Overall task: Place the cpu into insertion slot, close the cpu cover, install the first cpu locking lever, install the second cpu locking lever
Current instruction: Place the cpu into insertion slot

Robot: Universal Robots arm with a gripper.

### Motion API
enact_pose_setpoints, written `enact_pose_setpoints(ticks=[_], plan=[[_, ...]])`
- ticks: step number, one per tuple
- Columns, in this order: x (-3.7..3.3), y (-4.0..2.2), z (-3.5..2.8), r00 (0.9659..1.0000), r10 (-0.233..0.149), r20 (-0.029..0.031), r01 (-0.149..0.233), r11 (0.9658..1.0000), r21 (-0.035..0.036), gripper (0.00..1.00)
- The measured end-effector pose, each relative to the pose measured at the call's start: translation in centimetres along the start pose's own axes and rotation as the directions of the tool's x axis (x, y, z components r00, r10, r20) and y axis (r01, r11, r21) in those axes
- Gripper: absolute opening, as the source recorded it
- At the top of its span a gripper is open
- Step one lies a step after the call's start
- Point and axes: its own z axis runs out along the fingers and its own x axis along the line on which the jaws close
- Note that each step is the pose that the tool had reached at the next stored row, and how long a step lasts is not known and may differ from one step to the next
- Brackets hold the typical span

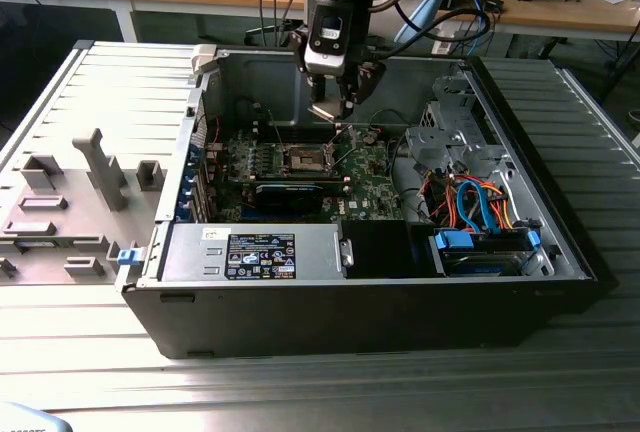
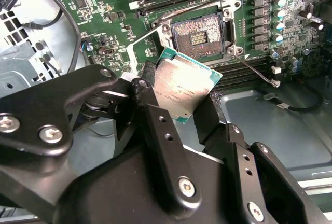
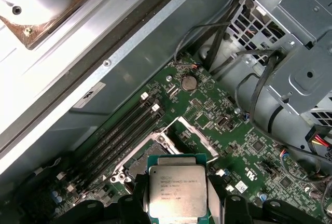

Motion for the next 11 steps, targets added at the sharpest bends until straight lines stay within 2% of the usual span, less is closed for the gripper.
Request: enact_pose_setpoints(ticks=[11], plan=[[0.0, 0.0, 0.01, 0.9994, 0.034, 0.0025, -0.034, 0.9994, -0.0007, 0.54]])
